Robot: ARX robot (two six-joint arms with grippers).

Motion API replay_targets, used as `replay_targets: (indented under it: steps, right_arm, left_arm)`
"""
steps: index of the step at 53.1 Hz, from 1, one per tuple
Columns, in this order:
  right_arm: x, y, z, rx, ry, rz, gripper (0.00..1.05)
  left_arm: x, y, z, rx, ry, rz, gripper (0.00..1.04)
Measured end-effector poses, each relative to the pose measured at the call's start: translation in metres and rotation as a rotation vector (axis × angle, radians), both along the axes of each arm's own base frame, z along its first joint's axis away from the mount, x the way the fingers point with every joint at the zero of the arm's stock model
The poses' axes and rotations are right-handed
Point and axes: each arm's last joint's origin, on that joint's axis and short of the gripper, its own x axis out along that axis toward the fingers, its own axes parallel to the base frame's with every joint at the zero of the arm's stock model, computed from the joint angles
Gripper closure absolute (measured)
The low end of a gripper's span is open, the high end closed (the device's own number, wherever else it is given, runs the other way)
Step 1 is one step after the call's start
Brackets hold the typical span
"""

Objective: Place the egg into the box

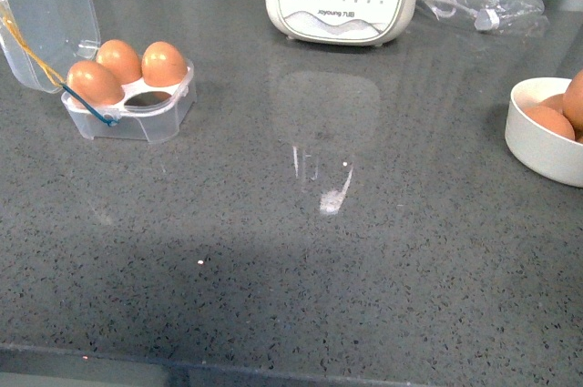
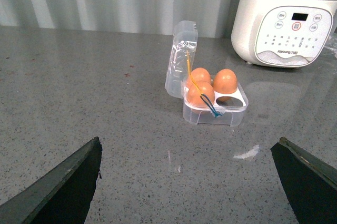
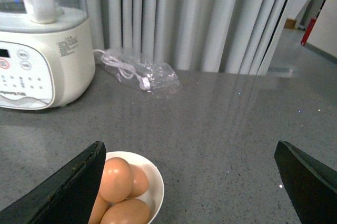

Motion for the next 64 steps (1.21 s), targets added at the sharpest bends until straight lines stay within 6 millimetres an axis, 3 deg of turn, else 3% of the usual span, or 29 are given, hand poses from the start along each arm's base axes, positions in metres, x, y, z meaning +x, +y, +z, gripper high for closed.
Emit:
replay_targets:
  steps: [8,22,44,64]
  right_arm:
    - [0.048,-0.002,-0.006,0.037,0.146,0.028,0.07]
    - [0.088,-0.003,-0.022,0.101,0.3,0.08,0.07]
    - [0.117,-0.003,-0.043,0.231,0.394,0.234,0.07]
    - [0.119,0.001,-0.063,0.219,0.478,0.255,0.07]
  left_arm:
    - [0.0,0.0,0.0,0.0,0.0,0.0,0.07]
    - [0.0,0.0,0.0,0.0,0.0,0.0,0.07]
    - [0.0,0.0,0.0,0.0,0.0,0.0,0.07]
    - [0.0,0.0,0.0,0.0,0.0,0.0,0.07]
